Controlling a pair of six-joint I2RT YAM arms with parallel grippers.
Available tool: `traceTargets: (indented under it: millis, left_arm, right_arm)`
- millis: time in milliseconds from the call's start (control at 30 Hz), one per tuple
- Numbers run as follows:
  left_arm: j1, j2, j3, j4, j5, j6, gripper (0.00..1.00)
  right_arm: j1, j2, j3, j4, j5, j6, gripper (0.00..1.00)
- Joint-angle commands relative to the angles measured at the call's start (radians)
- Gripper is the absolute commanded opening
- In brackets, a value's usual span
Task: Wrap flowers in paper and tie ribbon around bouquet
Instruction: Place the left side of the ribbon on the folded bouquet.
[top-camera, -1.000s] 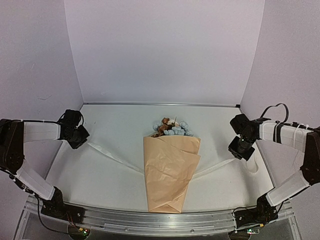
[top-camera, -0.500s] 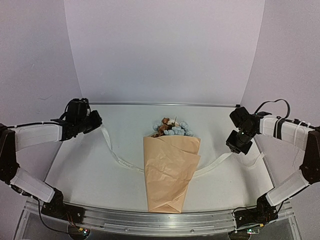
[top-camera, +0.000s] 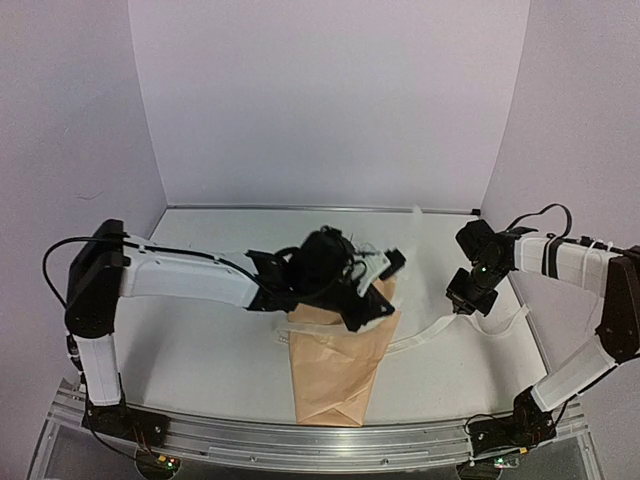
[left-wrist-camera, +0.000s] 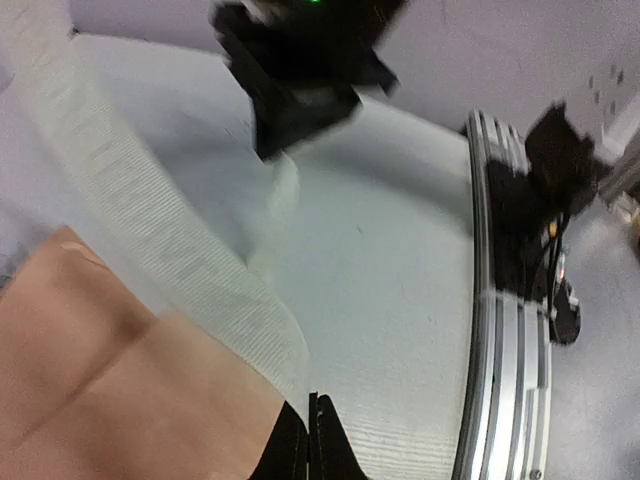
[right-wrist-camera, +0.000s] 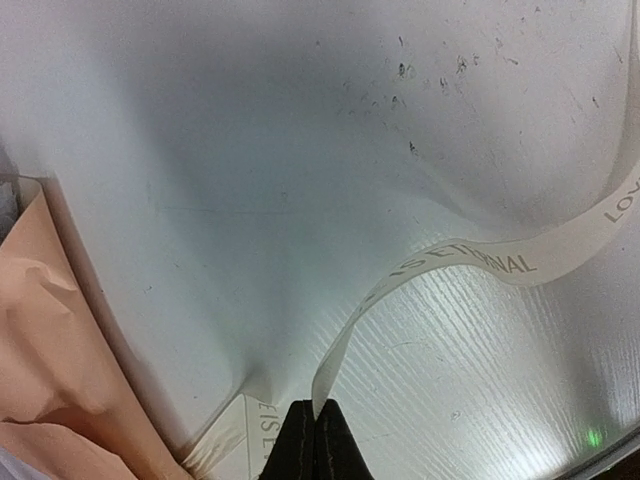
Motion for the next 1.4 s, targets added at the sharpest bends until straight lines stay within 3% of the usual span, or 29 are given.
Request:
traceTargets:
  millis: [0, 633, 900, 1133, 1367]
  left_arm:
    - [-0.057, 0.116, 0.091, -0.168, -0.009, 0.150, 0.00]
    - [-0.088, 0.283, 0.317, -0.224, -0.055, 0.302, 0.00]
    - [-0.043, 0.346, 0.369, -0.111, -0.053, 0.199, 0.02]
    - [-0.013, 0.274, 0.299, -0.045, -0.040, 0.107, 0.48]
    - [0.047, 0.036, 0.050, 0.097, 0.041, -0.021, 0.68]
  right_arm:
    - [0.004, 0.032, 0.020, -0.003, -0.023, 0.004, 0.00]
    - [-0.012, 0.143, 0.242, -0.035, -0.121, -0.114, 0.00]
    - [0.017, 0.103, 0.283, 0.037, -0.194, -0.153, 0.00]
    - [0.043, 0.093, 0.302, 0.046, -0.235, -0.177, 0.00]
    - [0.081, 0.052, 0.300, 0.049, -0.245, -0.285, 0.00]
